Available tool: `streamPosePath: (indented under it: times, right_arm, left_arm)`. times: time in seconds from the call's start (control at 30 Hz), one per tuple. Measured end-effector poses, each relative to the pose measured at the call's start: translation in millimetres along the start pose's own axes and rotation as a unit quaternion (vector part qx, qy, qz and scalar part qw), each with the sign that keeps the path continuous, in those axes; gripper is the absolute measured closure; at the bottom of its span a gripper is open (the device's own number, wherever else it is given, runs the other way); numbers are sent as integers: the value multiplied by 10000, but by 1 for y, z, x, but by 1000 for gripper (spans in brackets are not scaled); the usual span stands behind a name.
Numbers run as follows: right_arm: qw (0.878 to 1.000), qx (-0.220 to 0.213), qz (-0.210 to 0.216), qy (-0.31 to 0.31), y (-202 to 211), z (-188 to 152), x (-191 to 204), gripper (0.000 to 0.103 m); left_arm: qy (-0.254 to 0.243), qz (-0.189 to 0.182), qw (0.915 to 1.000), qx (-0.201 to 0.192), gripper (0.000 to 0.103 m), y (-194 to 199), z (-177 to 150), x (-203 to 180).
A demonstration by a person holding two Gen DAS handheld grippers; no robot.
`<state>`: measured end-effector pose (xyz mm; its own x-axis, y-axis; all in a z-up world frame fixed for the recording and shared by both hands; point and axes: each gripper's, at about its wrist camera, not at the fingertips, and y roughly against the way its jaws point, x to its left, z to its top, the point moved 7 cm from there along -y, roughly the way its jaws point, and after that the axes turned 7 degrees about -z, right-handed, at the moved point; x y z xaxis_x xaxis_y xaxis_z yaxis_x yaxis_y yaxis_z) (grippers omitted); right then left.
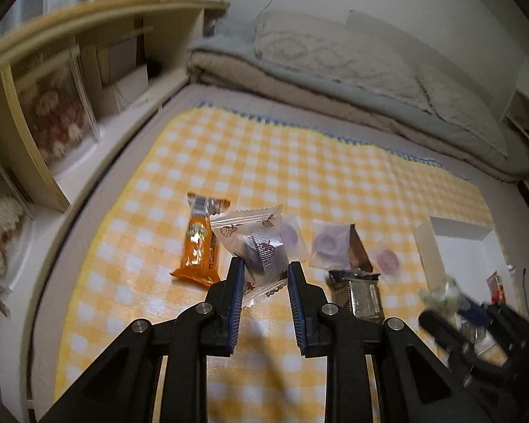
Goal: Organize snacks
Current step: 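Lift both held snacks and carry them toward the white tray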
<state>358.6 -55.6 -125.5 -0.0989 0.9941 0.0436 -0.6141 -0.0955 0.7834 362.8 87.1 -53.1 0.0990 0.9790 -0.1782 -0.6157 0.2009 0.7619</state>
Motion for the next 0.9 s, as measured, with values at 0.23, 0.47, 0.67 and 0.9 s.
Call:
streamPosePath:
  times: [0.23, 0.47, 0.67, 0.9]
  right_arm:
    - [9992, -319, -170, -173, 22, 18, -24, 64]
    - [9969, -589, -368, -368, 48, 28, -56, 64]
    - [9947, -747, -487, -513, 70, 30, -84, 64]
    - [9929, -810, -694, -532, 89, 23, -117, 64]
  left_arm:
    - [-148, 296, 9990, -304, 79, 33, -14, -24]
    - [-298, 240, 9972, -640, 79, 63, -22, -63]
    - [-570, 223, 9949, -799, 79, 78, -31, -98]
    - [-773, 103, 9932, -864, 79, 81, -39, -143]
